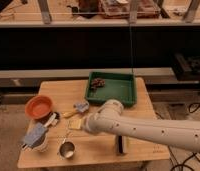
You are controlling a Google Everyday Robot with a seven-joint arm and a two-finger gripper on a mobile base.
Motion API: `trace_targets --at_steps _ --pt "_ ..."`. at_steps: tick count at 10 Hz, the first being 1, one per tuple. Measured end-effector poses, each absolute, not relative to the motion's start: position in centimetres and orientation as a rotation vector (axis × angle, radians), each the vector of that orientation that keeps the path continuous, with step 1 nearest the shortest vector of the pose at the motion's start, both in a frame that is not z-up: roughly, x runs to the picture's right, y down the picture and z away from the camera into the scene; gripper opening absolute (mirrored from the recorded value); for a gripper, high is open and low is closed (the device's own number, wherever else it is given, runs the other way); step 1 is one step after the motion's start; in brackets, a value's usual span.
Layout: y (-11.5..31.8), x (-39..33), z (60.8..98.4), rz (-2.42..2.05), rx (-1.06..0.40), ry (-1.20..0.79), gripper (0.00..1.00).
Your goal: Place towel in metal cup
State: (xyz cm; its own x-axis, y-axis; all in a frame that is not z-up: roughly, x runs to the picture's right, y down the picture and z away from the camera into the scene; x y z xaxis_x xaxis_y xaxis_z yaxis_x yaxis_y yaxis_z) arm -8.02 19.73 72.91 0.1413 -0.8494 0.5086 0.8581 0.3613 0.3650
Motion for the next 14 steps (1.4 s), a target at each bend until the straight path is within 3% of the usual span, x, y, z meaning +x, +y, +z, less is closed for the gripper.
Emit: trace_targets --at_steps 8,12,14 --pt "19.4 -7.6 73.1 -1.227 -0.034 -0.707 0.80" --pt "14.4 -5.1 76.5 -1.216 -0.156 -0.598 0.80" --pt "10.3 -3.9 80.0 -1.211 -0.214 -0.555 0.80"
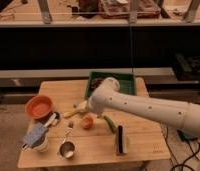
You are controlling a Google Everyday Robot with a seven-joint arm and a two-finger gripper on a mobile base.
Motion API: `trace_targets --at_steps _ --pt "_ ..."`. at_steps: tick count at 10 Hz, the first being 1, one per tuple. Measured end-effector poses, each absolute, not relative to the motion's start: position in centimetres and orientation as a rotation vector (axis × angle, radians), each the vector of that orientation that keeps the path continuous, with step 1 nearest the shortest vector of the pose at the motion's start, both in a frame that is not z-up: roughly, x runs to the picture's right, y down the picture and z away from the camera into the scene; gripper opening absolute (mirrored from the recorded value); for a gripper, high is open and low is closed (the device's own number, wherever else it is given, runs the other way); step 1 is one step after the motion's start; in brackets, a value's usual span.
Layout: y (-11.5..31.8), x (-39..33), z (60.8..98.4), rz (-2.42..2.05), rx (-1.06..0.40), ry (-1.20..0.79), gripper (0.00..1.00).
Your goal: Place towel in metal cup
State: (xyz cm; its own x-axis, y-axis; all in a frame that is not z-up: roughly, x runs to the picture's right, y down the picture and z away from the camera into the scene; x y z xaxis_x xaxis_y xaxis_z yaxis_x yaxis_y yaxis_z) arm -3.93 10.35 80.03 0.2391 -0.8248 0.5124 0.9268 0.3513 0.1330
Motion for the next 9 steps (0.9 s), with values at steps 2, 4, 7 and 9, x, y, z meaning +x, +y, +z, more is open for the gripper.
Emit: trace_targets --at_steps 2,4,7,9 --pt "8.3 -3.6 83.1 -1.212 -0.260 -0.536 0.80" --pt "8.1 -4.6 86.2 -1.222 -0.311 -0.536 0.80" --pt "8.2 -5.2 87.5 -1.215 -0.355 -0.533 0.80" --pt "8.2 -6.2 88.0 -1.196 -0.358 -0.548 0.80"
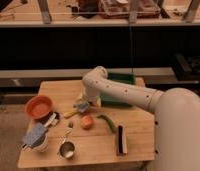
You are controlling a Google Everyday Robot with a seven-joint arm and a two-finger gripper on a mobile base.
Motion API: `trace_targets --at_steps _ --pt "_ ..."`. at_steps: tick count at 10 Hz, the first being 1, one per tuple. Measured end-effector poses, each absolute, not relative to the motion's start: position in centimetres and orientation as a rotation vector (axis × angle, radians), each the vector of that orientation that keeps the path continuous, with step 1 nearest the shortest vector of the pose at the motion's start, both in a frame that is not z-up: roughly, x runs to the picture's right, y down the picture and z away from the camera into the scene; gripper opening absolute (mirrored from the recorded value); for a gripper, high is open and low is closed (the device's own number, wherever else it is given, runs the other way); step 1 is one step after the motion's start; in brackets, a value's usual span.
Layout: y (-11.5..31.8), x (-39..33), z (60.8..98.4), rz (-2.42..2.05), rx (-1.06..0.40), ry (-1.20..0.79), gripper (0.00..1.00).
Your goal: Place towel in metal cup
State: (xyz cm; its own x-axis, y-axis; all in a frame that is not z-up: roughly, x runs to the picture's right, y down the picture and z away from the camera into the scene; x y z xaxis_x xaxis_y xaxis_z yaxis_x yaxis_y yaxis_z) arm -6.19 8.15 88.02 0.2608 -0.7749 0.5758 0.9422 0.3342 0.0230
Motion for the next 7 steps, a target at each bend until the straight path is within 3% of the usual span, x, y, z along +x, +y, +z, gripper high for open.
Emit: trace_targets --at_steps 5,7 --pt "9.1 -10.2 89.4 -1.170 -0.387 -0.596 0.80" --pt "9.8 -11.0 90.3 -1.165 -0.407 -0.603 0.72"
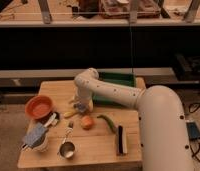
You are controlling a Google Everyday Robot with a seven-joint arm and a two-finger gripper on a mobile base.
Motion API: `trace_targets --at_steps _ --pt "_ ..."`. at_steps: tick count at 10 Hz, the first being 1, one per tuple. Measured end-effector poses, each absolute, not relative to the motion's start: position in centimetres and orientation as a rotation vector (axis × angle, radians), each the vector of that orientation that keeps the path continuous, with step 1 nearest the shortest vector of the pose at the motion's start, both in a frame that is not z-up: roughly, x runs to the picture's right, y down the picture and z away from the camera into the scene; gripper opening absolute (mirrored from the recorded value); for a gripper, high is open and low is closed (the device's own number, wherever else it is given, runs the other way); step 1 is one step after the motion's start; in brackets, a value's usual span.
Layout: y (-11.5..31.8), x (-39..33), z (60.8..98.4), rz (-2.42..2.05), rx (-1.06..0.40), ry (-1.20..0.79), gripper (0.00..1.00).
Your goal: Place towel in metal cup
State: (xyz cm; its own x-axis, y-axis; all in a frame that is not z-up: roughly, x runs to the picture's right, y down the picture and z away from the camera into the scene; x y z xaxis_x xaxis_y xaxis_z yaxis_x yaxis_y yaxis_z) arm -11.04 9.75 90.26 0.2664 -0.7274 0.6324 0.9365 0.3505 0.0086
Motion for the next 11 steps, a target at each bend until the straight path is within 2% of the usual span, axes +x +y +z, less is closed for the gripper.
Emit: trace_targets --at_steps 7,8,11 --pt "9.4 -11.4 89.3 -1.197 -0.412 -0.552 0.04" --pt "9.3 -11.6 88.8 -1.210 -0.408 -0.548 0.00" --pt "8.9 -12.5 85.5 -1.242 -0.340 -0.620 0.00"
